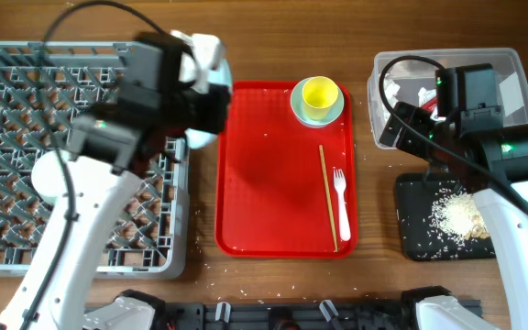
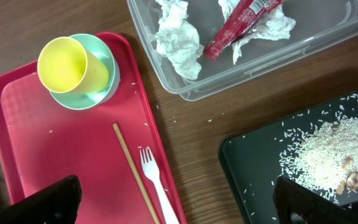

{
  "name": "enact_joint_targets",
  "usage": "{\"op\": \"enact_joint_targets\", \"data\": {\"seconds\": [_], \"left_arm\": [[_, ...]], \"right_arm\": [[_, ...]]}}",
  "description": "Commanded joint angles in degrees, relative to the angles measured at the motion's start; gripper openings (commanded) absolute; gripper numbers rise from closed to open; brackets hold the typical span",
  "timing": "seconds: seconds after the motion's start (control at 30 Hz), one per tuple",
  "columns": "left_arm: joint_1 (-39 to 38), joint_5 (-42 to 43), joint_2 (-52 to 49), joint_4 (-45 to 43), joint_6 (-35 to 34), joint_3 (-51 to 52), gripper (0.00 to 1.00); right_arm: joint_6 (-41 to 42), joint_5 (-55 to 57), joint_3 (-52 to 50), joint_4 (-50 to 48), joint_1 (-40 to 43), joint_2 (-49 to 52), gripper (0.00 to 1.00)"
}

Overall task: Sort waste into correct bins and load items into the dishwasher rack
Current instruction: 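Carry the plate to the rack and stand it upright with left gripper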

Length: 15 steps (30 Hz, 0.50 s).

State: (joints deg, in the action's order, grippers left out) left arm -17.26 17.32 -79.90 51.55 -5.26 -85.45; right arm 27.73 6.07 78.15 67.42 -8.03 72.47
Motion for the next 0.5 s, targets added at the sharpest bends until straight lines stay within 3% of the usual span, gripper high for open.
{"op": "enact_joint_targets", "data": {"seconds": [0.0, 0.2, 0.47], "left_arm": [[8.46, 15.82, -1.25, -2.16, 8.52, -0.72, 0.04], [21.59, 34.80, -8.48, -6.91, 9.51, -0.72, 0.04], [29.18, 44.85, -16.96, -7.65, 9.31, -0.72, 0.04]], "right_arm": [[-0.70, 0.74, 0.33, -0.13, 0.09, -0.20, 1.00], [-0.72, 0.74, 0.33, -0.13, 0.09, -0.20, 1.00], [-0.70, 0.74, 0.33, -0.13, 0.09, -0.20, 1.00]]}}
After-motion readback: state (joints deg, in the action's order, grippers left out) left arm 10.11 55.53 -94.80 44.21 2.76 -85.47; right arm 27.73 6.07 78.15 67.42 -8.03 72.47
